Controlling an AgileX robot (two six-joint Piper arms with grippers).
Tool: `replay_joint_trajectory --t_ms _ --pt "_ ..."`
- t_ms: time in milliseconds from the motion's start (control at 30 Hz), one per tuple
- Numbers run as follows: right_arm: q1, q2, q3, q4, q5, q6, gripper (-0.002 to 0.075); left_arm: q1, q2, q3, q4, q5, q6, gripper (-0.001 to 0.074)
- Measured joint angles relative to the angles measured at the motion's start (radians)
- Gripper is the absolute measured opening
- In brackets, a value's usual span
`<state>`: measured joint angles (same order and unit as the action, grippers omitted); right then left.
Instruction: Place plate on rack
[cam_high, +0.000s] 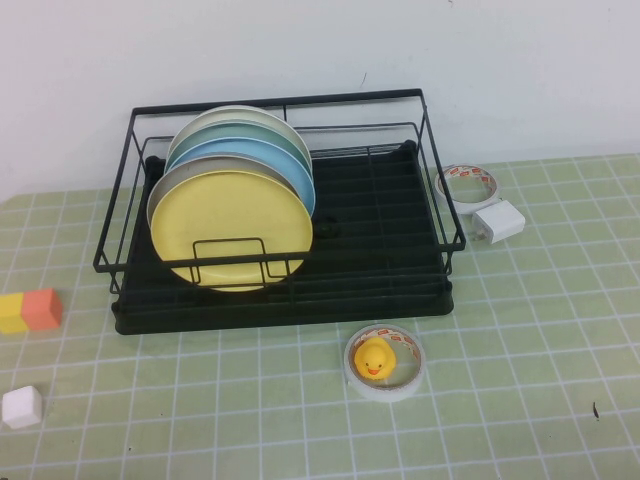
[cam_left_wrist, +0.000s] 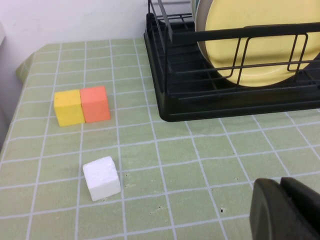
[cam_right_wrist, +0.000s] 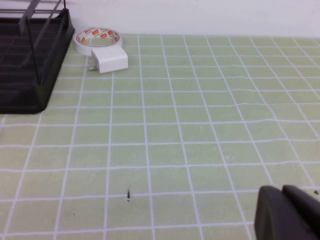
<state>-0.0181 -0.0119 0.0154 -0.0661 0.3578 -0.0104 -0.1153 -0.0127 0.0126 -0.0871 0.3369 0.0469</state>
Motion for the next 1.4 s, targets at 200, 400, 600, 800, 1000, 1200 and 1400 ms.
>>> replay_joint_trajectory --t_ms 200,400,600,800,1000,1200,1400 --pt "0.0 0.0 0.002 0.037 -0.002 -0.042 0.0 0.0 0.0 0.0 0.0 0.0 0.0 -0.0001" --pt "0.0 0.0 0.002 0.066 -0.002 -0.082 0.0 0.0 0.0 0.0 0.0 0.0 0.0 -0.0001" --pt "0.0 0.0 0.002 0.066 -0.002 -0.084 0.0 0.0 0.0 0.0 0.0 0.0 0.0 -0.0001" --pt "0.0 0.0 0.002 0.066 -0.002 -0.085 0.0 0.0 0.0 0.0 0.0 0.0 0.0 -0.0001" --pt "0.0 0.0 0.002 0.072 -0.002 -0.085 0.0 0.0 0.0 0.0 0.0 0.0 0.0 -0.0001" --pt "0.0 0.0 0.002 0.072 -0.002 -0.085 0.0 0.0 0.0 0.0 0.0 0.0 0.0 -0.0001" --pt "0.0 0.0 0.002 0.072 -0.002 -0.085 0.0 0.0 0.0 0.0 0.0 0.0 0.0 -0.0001"
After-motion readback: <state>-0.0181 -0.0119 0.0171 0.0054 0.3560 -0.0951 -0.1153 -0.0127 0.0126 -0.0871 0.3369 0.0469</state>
